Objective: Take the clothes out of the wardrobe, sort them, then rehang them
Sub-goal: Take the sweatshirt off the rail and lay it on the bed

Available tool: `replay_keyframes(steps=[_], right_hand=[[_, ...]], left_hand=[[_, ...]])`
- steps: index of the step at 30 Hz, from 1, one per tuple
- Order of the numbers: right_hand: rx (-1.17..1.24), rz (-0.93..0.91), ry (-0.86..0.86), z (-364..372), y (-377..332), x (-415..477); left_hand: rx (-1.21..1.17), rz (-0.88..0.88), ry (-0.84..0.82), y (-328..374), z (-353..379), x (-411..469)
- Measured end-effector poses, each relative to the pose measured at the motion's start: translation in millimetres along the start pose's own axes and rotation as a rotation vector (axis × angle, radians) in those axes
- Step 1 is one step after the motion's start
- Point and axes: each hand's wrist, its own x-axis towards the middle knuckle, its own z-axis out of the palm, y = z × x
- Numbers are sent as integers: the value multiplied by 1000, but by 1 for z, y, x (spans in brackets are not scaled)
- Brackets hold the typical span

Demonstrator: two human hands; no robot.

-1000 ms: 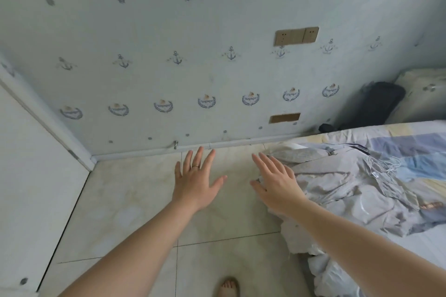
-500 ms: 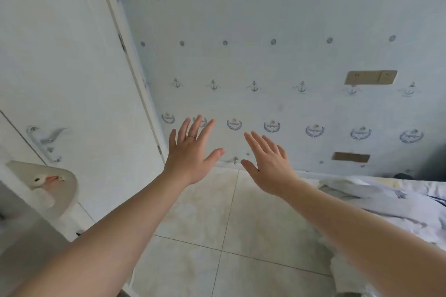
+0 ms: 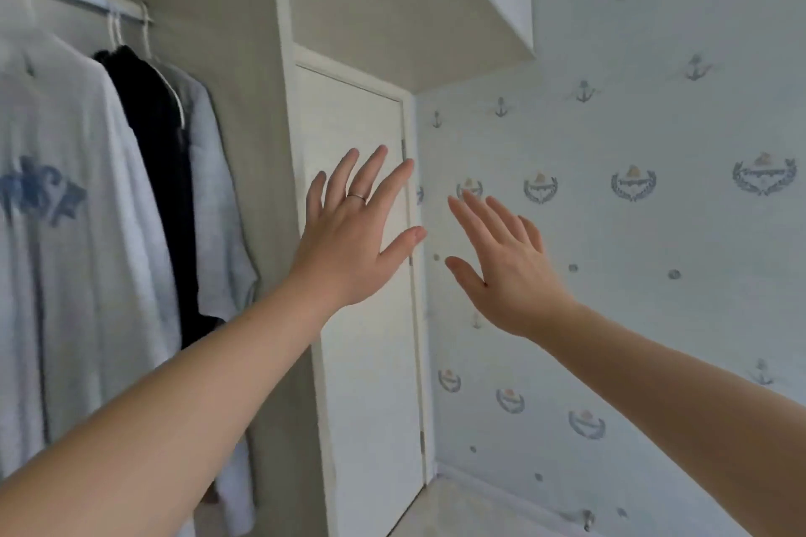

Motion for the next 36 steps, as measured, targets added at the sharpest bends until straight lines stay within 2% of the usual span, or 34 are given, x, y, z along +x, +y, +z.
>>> replay_keyframes(steps=[7,12,18,21,27,31,36], right_hand=[[50,-173,200,-22,-105,113],[78,-295,289,-18,-177,177],[101,-402,320,-5,-251,249],[130,-401,277,-1,-282,286],[161,-310,108,16,-337,357],[101,-212,-28,35,-365,392],[114,-162,-76,52,-386,424]], left_hand=[[210,15,206,-126,-102,23],[301,-83,234,-211,-134,12],[333,-263,235,-308,-148,-4],[288,-423,196,-353,-143,-9],[44,-708,63,-418,-121,-15],[-141,-778,27,-437,-103,-19],[-310,-728,50,-437,-81,-19]])
